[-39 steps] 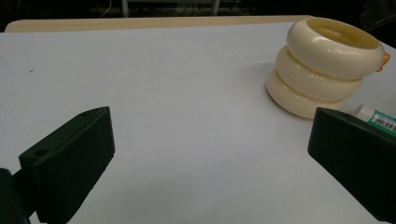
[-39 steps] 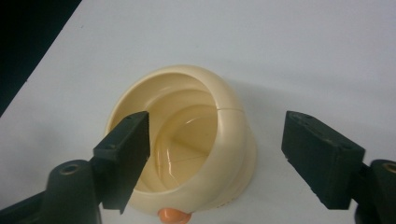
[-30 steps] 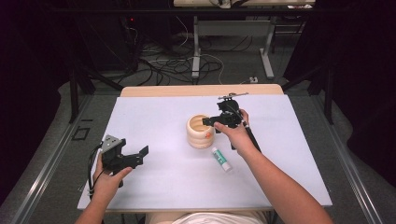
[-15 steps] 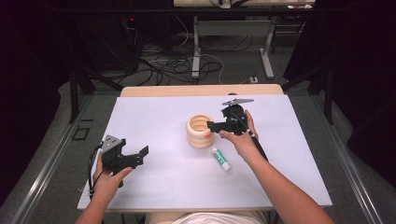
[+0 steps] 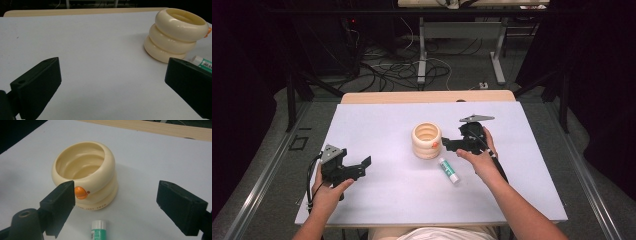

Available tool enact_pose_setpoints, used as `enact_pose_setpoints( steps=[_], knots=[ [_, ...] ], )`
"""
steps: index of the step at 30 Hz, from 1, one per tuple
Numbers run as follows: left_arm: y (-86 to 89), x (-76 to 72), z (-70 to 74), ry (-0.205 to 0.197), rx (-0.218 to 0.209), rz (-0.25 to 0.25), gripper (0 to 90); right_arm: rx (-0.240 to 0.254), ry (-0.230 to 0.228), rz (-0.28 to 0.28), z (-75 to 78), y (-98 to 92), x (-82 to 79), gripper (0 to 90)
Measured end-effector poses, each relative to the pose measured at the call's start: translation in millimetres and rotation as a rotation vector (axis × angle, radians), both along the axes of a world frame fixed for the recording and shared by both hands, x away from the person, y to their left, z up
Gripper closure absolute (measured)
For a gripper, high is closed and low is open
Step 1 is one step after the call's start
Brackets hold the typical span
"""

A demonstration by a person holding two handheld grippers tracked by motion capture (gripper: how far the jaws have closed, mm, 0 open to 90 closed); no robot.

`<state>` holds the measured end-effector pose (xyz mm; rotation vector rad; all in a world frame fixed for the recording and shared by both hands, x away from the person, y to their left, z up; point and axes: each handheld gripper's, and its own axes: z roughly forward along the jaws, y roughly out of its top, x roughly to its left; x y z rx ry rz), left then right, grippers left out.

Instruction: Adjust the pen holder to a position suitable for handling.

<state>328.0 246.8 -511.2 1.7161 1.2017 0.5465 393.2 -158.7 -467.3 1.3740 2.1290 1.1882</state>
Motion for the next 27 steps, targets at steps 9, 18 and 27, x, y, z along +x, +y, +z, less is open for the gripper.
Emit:
enact_pose_setpoints(
  steps=[9, 18, 27],
  knots=[
    [-0.3, -1.2, 0.8, -0.003, -0.006, -0.001, 0.5, -0.055, -0.001, 0.021, -10.0, -0.2, -6.9, 14.8],
    [0.1, -1.4, 1.2, -0.006, 0.003, -0.003, 0.5, -0.072, 0.037, 0.057, -22.8, 4.3, -9.8, 15.4],
    [-0.3, -0.9, 1.3, -0.001, -0.004, -0.005, 0.5, -0.090, 0.059, 0.065, -28.5, 4.0, -11.6, 16.2]
  ],
)
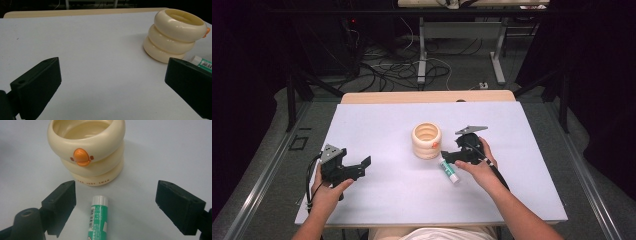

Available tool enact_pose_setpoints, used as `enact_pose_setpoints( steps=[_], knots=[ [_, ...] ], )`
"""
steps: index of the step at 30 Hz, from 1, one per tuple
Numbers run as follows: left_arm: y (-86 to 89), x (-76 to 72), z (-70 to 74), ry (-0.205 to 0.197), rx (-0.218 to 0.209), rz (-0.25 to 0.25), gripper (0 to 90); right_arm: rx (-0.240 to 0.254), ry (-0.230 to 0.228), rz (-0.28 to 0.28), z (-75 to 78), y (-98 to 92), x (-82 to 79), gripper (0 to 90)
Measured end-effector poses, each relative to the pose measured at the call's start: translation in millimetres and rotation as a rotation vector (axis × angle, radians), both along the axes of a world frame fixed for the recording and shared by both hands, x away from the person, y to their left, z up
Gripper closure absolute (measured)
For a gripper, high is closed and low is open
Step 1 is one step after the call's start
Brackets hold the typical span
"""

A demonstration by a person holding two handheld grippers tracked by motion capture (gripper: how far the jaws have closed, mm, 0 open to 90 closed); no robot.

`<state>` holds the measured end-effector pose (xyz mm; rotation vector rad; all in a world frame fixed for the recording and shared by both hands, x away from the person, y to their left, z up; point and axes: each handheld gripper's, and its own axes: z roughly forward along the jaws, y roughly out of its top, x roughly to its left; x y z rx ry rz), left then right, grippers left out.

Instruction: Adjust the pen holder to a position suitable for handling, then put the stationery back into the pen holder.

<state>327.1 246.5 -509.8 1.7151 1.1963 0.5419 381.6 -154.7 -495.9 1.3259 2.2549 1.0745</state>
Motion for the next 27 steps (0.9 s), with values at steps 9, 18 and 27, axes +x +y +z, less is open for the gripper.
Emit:
enact_pose_setpoints(
  steps=[9, 18, 27],
  knots=[
    [0.3, 0.3, -0.2, 0.001, -0.001, 0.001, 0.5, -0.007, 0.027, 0.023, -3.6, 1.8, 1.4, 23.0],
    [0.4, 0.6, -0.8, 0.005, -0.001, 0.000, 0.5, -0.001, 0.075, 0.031, -12.3, 4.3, 0.5, 36.0],
    [0.1, 0.4, -0.8, 0.006, 0.000, -0.002, 0.5, 0.013, 0.122, 0.024, -23.8, 7.5, -2.3, 46.1]
  ],
)
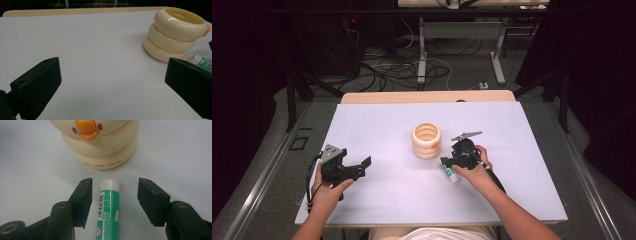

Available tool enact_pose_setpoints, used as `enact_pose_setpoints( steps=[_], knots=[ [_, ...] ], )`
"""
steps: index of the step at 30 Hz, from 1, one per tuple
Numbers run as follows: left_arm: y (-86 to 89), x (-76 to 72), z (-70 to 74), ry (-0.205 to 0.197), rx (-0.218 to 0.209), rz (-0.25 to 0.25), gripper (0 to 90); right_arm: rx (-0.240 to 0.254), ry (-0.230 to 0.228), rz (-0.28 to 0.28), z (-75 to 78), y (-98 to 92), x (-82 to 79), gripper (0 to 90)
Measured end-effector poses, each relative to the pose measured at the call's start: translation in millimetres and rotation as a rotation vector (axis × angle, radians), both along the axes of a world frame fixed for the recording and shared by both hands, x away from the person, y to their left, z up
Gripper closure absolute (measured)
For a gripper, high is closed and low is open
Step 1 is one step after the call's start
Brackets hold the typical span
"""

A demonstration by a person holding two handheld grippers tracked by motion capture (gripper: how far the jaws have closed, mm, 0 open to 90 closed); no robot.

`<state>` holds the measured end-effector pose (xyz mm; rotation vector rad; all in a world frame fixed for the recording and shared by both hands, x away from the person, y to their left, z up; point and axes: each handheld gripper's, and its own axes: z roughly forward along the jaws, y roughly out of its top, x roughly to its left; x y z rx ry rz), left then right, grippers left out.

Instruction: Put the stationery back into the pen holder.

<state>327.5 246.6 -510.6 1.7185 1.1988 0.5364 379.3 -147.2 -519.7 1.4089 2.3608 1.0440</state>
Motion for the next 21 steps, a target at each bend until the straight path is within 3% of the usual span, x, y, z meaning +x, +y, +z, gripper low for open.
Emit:
enact_pose_setpoints(
  steps=[6, 9, 10, 14, 21],
  knots=[
    [0.0, 0.2, -0.3, 0.002, 0.003, 0.000, 0.5, -0.013, 0.013, 0.009, -5.4, 5.2, -2.4, 49.2],
    [-0.1, 0.1, -0.3, 0.002, 0.003, -0.001, 0.5, 0.011, 0.018, 0.009, -9.2, 8.4, -3.7, 49.7],
    [0.0, 0.2, -0.3, 0.002, 0.003, -0.001, 0.5, -0.019, 0.024, 0.012, -9.6, 7.8, -4.0, 49.8],
    [0.5, 0.2, -0.4, 0.004, 0.004, 0.000, 0.5, -0.006, 0.042, 0.009, -13.0, 9.7, -6.1, 52.0],
    [0.3, 0.4, -0.6, 0.006, 0.003, -0.001, 0.5, -0.047, 0.063, 0.022, -20.1, 13.1, -7.1, 55.2]
  ],
)
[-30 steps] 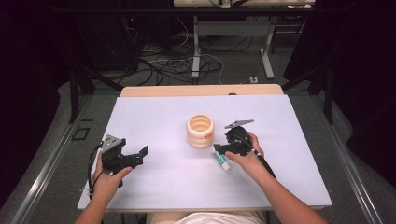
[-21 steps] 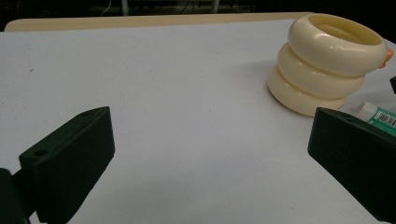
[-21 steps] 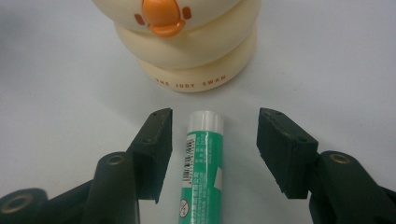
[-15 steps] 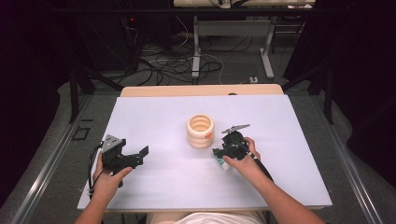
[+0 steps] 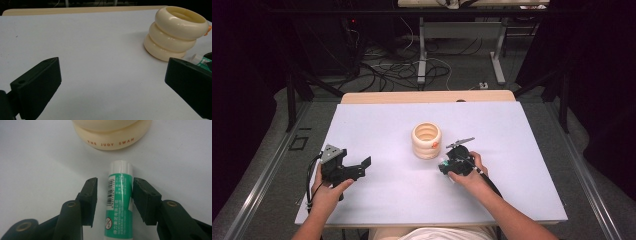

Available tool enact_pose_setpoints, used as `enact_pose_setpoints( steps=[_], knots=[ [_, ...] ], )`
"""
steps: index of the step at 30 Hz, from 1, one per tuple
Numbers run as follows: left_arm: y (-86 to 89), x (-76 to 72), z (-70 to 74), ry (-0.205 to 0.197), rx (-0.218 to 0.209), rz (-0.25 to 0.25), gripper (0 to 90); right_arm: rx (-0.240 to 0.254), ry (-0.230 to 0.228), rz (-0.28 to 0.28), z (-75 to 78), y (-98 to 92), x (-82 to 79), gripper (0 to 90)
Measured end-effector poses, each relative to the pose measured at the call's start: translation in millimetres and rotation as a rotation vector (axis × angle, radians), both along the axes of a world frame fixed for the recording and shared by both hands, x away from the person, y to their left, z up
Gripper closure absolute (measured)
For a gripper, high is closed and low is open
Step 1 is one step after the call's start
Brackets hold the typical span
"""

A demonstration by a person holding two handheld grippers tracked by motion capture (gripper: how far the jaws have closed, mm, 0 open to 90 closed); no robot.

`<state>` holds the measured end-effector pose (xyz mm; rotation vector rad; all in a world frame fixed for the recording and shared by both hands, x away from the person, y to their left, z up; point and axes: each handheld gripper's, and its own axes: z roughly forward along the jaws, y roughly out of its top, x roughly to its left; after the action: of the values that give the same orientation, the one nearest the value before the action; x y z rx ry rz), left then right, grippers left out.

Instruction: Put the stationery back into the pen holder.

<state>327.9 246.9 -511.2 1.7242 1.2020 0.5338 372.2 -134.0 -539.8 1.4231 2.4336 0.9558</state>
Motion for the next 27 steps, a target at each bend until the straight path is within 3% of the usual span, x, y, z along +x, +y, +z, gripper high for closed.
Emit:
enact_pose_setpoints(
  steps=[11, 19, 27],
  knots=[
    [-0.1, -0.1, 0.0, 0.003, 0.000, 0.001, 0.5, -0.027, 0.027, -0.015, -5.1, 2.5, 0.2, 59.1],
    [-0.5, 0.1, -0.3, 0.001, -0.001, 0.003, 0.5, -0.007, 0.059, -0.042, -5.0, 1.6, 1.2, 64.5],
    [-0.6, 0.0, -0.3, 0.000, -0.001, 0.003, 0.5, 0.003, 0.058, -0.057, -5.6, 2.6, 1.4, 65.0]
  ],
)
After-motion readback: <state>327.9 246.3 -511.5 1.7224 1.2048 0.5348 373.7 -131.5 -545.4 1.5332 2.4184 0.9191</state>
